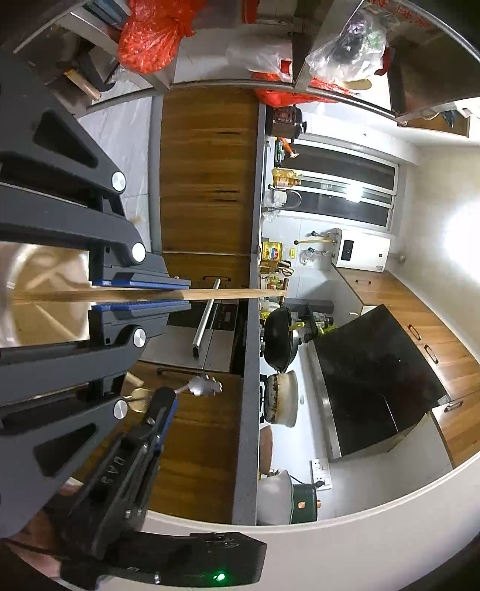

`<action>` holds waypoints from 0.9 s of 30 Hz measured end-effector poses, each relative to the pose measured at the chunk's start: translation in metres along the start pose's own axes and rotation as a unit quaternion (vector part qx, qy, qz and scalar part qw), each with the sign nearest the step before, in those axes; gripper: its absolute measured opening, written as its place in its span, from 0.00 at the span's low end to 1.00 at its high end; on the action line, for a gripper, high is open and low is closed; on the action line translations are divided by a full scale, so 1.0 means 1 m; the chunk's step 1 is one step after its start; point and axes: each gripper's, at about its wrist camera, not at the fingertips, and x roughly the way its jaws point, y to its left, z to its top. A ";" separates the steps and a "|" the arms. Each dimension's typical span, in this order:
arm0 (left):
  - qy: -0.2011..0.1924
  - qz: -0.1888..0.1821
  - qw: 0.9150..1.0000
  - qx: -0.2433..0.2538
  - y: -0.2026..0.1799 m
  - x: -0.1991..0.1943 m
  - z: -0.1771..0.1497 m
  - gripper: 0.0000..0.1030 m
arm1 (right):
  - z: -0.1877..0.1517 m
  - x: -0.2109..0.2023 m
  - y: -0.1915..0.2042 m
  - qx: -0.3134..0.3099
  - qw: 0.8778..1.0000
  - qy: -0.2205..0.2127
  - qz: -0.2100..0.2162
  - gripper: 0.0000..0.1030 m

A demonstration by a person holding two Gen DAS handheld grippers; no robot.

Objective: Organize utensils
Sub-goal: 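Lift and carry the silver spoon and chopstick up over the holder's cups, then lower the spoon into the shorter cup while the left releases chopstick into taller cup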

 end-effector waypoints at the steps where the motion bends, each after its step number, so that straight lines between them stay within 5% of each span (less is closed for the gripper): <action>1: 0.004 0.001 1.000 -0.003 0.002 -0.006 -0.002 0.05 | -0.001 -0.002 0.000 -0.002 1.000 0.001 -0.003 0.04; 8: 0.029 0.006 0.999 -0.026 0.013 -0.026 -0.016 0.05 | -0.012 -0.022 -0.004 -0.002 1.000 0.006 -0.016 0.04; 27: 0.064 0.018 0.998 0.007 0.005 -0.034 -0.032 0.05 | -0.033 -0.025 -0.008 -0.010 0.998 0.055 -0.027 0.04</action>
